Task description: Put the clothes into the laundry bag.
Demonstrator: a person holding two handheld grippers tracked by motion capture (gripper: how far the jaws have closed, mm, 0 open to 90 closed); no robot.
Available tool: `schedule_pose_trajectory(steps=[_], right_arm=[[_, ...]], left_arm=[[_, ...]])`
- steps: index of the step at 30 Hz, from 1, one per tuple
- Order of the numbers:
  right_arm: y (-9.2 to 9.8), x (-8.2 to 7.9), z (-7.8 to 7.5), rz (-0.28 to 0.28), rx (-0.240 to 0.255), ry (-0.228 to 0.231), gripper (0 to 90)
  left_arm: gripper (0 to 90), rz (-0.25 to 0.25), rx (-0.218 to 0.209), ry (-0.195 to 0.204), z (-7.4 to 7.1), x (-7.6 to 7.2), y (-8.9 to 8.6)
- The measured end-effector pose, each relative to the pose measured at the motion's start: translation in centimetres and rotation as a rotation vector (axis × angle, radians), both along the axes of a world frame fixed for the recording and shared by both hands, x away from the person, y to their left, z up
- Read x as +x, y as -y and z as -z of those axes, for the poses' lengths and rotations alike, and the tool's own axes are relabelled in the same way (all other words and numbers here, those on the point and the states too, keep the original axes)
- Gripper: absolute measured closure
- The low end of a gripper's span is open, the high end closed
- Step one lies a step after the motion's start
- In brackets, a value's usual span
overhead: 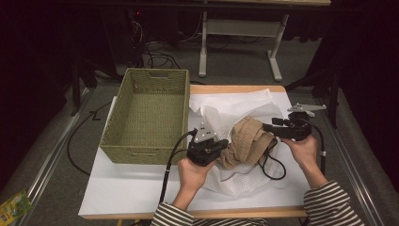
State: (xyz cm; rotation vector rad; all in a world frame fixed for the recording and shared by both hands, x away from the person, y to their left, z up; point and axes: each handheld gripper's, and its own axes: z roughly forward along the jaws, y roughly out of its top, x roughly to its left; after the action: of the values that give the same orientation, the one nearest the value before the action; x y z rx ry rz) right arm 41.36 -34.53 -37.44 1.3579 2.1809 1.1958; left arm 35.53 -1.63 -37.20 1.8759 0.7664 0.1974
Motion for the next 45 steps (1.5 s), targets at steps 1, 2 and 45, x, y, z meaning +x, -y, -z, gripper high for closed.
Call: schedule_pose_trajectory(steps=[1, 2, 45], right_arm=[[-0.1, 0.4, 0.3, -0.001, 0.011, -0.024, 43.3], [-0.1, 0.7, 0.6, -0.013, 0.029, -0.041, 43.2], [-7.4, -2.9, 4.9, -0.218, -0.282, 0.064, 77.2]], left_arm=[[89.3, -0.001, 0.002, 0.0, 0.0, 0.0, 0.0], [89.3, -0.002, 0.004, 0.0, 0.0, 0.0, 0.0], [89.4, 0.059, -0.031, 0.056, -1.1, -1.7, 1.0]])
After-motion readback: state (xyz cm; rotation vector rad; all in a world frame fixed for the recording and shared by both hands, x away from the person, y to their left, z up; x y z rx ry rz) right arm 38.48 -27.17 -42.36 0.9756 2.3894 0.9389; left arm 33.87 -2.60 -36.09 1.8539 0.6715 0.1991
